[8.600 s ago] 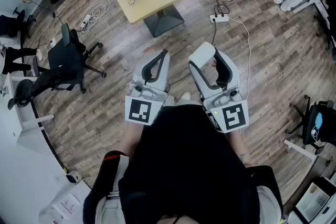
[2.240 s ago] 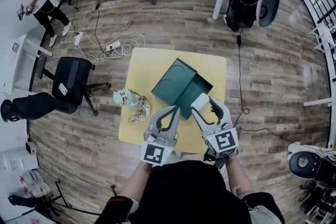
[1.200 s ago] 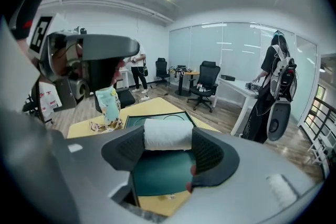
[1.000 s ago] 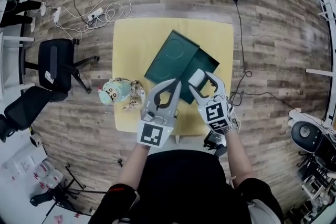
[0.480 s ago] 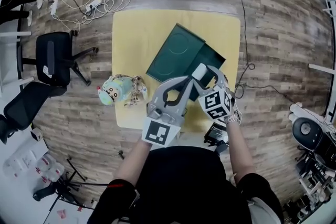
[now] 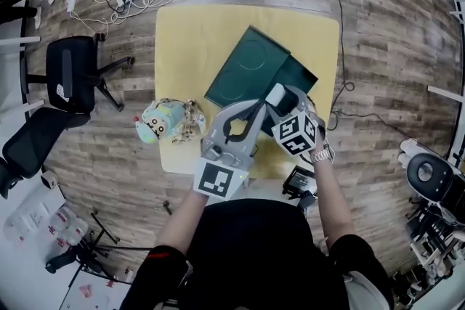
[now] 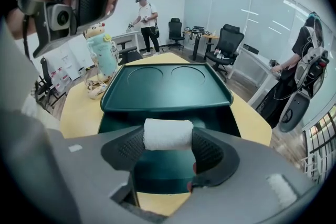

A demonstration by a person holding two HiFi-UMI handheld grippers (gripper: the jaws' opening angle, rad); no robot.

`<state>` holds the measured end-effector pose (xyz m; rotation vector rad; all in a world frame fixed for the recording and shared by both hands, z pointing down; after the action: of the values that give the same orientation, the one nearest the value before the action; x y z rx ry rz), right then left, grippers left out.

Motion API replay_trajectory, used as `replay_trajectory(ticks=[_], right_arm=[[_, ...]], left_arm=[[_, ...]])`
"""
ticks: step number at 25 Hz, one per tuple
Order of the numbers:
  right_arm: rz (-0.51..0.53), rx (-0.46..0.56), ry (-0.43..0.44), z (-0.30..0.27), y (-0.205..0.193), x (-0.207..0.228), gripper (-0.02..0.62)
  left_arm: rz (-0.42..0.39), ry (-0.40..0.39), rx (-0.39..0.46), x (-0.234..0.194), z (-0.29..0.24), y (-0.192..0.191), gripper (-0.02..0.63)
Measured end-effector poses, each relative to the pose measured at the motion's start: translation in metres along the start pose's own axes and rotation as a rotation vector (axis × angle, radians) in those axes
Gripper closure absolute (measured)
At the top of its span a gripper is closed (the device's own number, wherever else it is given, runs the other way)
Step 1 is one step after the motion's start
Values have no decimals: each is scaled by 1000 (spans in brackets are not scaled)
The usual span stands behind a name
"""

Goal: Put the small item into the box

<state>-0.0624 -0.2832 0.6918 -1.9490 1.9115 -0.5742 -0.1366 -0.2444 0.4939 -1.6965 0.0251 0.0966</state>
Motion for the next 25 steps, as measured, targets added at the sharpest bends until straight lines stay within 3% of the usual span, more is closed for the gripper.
replay_trajectory(ticks=[7,25], right_arm=[[-7,-70,20,-15,-15,-7,316],[54,-138,-3,-31,-23,-9,310]], left_arm=[[11,12,-6,-5,8,-4,604],[22,28,-9,-8,19,-9,604]])
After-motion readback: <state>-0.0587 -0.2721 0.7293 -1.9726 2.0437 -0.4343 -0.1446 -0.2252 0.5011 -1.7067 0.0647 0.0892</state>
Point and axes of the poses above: the fingertips, and each gripper's own axes: z backward along the fingers, x to its right, y out of its top, the point moved 3 cm from there along z, backward along the fingers, and after that the axes turned 4 degrees about y, right-handed, at the moved point
